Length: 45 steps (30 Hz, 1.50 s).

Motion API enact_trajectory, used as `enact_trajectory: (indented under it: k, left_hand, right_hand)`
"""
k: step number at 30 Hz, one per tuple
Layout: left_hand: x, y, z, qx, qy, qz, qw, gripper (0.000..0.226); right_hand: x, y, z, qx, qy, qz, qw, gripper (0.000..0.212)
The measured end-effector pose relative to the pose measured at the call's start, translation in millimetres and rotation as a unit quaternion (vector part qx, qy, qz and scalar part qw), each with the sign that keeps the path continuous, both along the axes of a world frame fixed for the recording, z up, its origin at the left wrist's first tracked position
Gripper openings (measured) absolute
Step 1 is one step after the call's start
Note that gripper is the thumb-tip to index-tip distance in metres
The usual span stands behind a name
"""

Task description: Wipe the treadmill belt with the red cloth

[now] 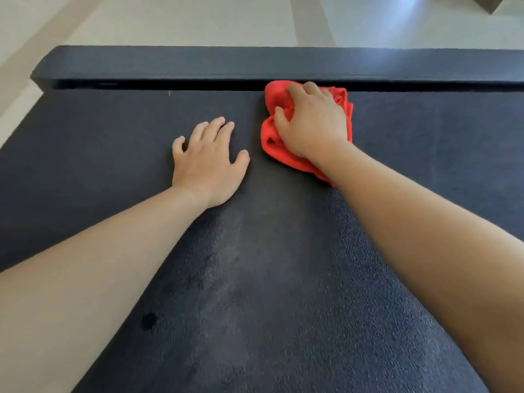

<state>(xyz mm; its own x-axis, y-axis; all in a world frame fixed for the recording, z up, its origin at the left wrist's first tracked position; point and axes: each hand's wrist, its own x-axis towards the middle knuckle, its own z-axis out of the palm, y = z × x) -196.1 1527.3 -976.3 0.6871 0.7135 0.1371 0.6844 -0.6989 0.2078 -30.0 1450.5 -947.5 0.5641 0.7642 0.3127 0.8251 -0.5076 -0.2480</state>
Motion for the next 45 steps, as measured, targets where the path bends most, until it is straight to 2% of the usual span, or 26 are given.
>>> enact_trajectory:
  k: [8, 11, 13, 18, 26, 30, 35, 40, 45]
  left_hand:
    - [0, 2, 4, -0.033, -0.039, 0.007, 0.999, 0.053]
    - [-2, -1, 13, -0.067, -0.06, 0.004, 0.996, 0.049]
    - [-10, -6, 18, -0.081, -0.044, -0.025, 0.995, 0.049]
    - [-92, -39, 16, -0.055, 0.019, -0.135, 0.989, 0.052]
    - [-199, -93, 23, -0.08, 0.015, -0.101, 0.991, 0.053]
    - [-224, -87, 22, -0.078, 0.012, -0.099, 0.992, 0.055]
    - [-224, -70, 23, -0.058, 0.006, -0.109, 0.992, 0.054]
    - [-191, -31, 23, -0.054, 0.025, -0.115, 0.992, 0.055]
    - [-144, 15, 23, -0.045, 0.038, -0.075, 0.995, 0.054]
  right_hand:
    - [-31, -17, 8, -0.049, 0.032, -0.033, 0.998, 0.04]
    - [-65, -47, 9, -0.062, 0.029, -0.014, 0.998, 0.039]
    - [-88, -73, 5, -0.055, 0.016, 0.007, 0.998, 0.042]
    - [-142, -130, 3, -0.044, 0.009, 0.048, 0.998, 0.046]
    - [-219, -170, 11, -0.085, 0.025, 0.105, 0.99, 0.056]
    - [-225, -164, 11, -0.1, 0.019, 0.104, 0.989, 0.06]
    - [-217, -143, 8, -0.068, 0.018, 0.097, 0.993, 0.054]
    - [-199, -100, 4, -0.048, 0.014, 0.079, 0.996, 0.052]
    - [-170, -48, -2, -0.029, 0.014, 0.059, 0.998, 0.049]
